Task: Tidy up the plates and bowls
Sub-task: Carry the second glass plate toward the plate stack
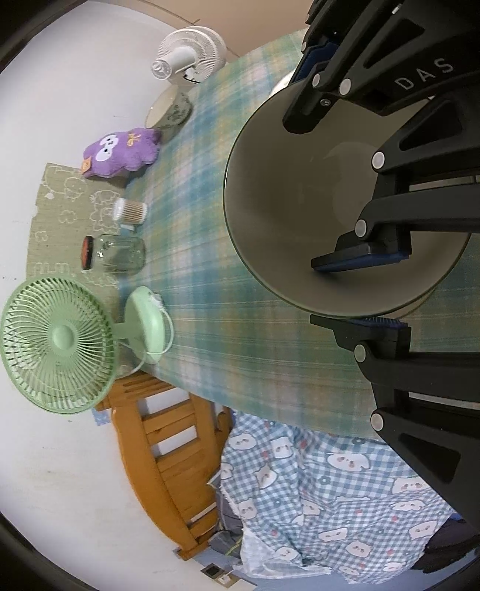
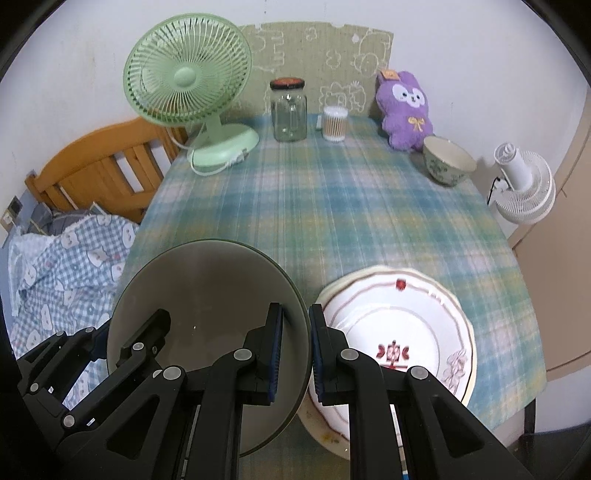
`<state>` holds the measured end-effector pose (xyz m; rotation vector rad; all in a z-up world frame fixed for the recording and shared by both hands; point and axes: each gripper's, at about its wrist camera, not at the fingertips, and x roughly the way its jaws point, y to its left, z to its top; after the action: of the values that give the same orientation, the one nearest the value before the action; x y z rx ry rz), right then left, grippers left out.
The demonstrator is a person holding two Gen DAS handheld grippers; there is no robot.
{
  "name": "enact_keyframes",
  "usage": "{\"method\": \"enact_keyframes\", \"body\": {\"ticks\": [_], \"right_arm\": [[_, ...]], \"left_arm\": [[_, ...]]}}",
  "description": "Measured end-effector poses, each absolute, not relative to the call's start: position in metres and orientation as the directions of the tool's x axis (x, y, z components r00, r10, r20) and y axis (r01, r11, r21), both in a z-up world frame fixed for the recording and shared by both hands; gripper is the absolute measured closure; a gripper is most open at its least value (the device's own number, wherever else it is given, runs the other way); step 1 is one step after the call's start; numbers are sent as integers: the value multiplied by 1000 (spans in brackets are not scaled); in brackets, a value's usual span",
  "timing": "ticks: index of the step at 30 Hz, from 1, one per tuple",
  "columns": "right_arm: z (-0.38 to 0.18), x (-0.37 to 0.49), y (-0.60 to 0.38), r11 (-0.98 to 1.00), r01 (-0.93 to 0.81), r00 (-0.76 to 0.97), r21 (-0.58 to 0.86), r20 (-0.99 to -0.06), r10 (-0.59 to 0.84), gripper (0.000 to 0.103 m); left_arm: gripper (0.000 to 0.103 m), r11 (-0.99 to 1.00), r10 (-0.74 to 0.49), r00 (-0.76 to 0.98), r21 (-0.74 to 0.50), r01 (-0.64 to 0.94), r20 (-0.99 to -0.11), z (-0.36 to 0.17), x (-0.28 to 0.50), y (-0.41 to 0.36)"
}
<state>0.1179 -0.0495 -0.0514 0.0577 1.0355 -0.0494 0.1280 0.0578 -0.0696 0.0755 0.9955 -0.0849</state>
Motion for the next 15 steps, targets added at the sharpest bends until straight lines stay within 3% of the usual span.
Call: {"method": "enact_keyframes", "body": {"ticks": [15], "right_arm": [[-82, 122, -38, 999, 52, 440, 9, -898, -15, 86]], "left_arm": [[83, 996, -16, 493, 29, 84, -870, -100, 124, 67]]}}
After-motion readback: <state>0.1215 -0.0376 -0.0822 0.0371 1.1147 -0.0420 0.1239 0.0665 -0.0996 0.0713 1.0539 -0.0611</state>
